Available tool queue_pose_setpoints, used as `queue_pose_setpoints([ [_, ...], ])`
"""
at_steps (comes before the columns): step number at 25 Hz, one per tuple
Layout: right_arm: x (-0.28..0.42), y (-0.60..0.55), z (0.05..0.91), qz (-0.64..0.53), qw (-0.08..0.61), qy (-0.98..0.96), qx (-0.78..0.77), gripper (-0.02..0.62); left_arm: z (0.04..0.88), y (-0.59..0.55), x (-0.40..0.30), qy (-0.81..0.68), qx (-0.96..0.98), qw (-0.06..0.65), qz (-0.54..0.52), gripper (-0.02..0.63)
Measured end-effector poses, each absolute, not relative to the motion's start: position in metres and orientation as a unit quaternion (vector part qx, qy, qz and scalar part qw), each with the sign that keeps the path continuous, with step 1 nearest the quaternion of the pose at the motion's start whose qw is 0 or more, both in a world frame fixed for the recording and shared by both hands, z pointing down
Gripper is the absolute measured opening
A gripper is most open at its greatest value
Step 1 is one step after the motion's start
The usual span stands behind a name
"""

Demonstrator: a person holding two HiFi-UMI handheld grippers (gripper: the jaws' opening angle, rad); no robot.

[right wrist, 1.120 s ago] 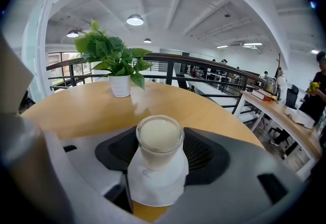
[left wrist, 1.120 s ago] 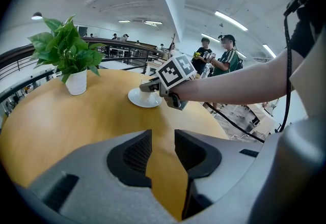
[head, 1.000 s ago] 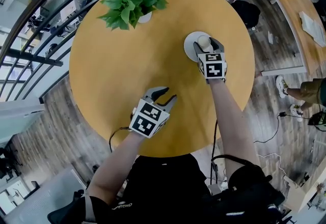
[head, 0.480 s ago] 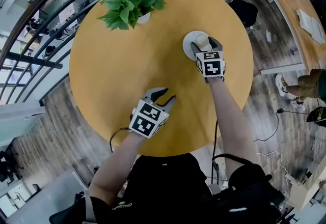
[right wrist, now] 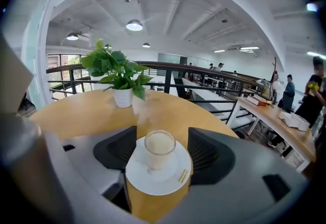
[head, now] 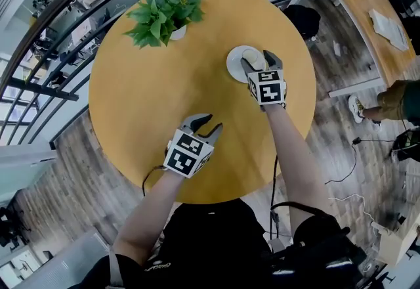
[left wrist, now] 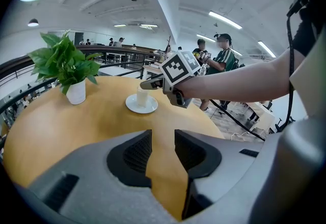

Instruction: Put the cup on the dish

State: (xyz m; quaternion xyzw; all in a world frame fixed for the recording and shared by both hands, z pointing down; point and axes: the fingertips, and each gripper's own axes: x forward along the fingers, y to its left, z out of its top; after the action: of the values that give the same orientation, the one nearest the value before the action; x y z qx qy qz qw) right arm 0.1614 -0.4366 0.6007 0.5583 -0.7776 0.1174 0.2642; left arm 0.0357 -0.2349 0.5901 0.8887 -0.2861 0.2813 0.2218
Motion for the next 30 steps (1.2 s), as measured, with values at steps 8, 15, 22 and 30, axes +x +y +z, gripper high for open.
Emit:
queue_pose_setpoints([
  [8, 0.169, -0.407, 0.536, 0.104, 0.214, -0.79, 0.565, 0.283, 0.554, -0.233, 0.046, -0.285, 0.902, 0.191, 0.264, 0.143],
  [15, 0.154, -0.353, 0.492, 0.106, 0.181, -0.814, 0.542, 0.225, 0.516, -0.23, 0.054, -0.286, 0.913, 0.161, 0.241, 0.143],
  [22, 0.132, -0.3, 0.432, 0.09, 0.128, -0.838, 0.523, 0.17, 0.469, -0.235, 0.061, -0.292, 0.925, 0.127, 0.209, 0.143],
  [30, 0.108, -0.25, 0.389, 0.083, 0.099, -0.854, 0.504, 0.144, 0.422, -0.229, 0.061, -0.293, 0.935, 0.092, 0.178, 0.143],
])
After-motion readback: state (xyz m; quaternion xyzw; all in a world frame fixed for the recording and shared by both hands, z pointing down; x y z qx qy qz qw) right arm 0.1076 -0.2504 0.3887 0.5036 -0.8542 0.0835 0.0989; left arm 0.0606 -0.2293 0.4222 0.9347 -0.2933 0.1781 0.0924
